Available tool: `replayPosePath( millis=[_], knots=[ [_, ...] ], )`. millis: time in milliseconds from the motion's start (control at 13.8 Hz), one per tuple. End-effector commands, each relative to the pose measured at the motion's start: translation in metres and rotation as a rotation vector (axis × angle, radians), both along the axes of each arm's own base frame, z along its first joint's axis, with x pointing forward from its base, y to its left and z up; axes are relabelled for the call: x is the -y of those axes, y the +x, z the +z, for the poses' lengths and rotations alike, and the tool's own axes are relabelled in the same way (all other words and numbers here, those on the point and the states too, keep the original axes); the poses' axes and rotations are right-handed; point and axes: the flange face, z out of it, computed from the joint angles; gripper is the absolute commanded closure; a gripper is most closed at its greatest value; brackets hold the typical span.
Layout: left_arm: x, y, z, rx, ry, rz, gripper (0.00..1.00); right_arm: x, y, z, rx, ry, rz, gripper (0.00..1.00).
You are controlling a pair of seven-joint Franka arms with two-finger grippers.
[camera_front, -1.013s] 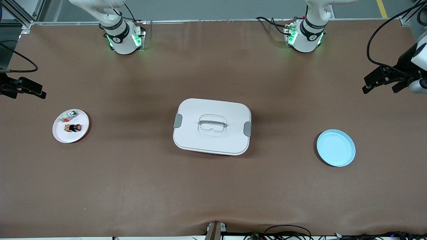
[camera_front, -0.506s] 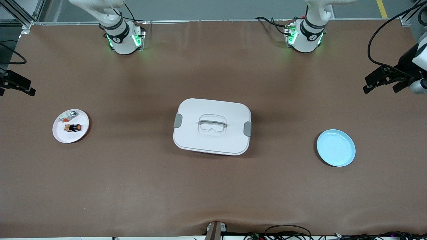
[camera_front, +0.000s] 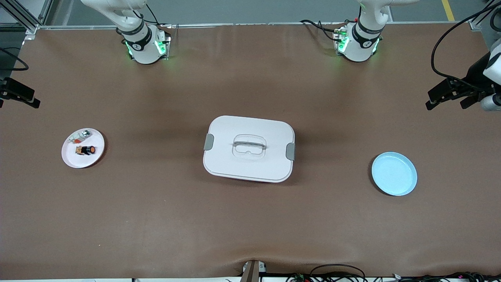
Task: Transfer orange switch to right arm and place
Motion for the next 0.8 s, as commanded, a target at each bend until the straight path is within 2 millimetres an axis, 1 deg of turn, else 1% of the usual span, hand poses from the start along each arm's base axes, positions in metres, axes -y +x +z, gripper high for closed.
replayPosePath(
  millis=[0, 217, 434, 506, 723],
  knots=[
    [0.0, -0.001, 0.003, -0.004, 0.015, 0.0, 0.0, -0.002, -0.005, 0.004, -0.035, 0.015, 0.021, 0.0],
    [0.005, -0.002, 0.005, 0.001, 0.016, -0.011, 0.0, -0.001, -0.01, 0.003, -0.051, 0.021, 0.069, 0.0],
    [0.007, -0.002, 0.012, 0.016, 0.012, -0.012, 0.0, -0.002, -0.017, 0.004, -0.057, 0.023, 0.069, 0.0],
    [0.008, -0.002, 0.013, 0.018, 0.012, -0.014, 0.0, -0.003, -0.019, 0.002, -0.061, 0.027, 0.067, 0.0],
    [0.009, -0.002, 0.015, 0.021, 0.012, -0.015, 0.0, -0.003, -0.029, 0.004, -0.046, 0.027, 0.063, 0.0]
  ],
)
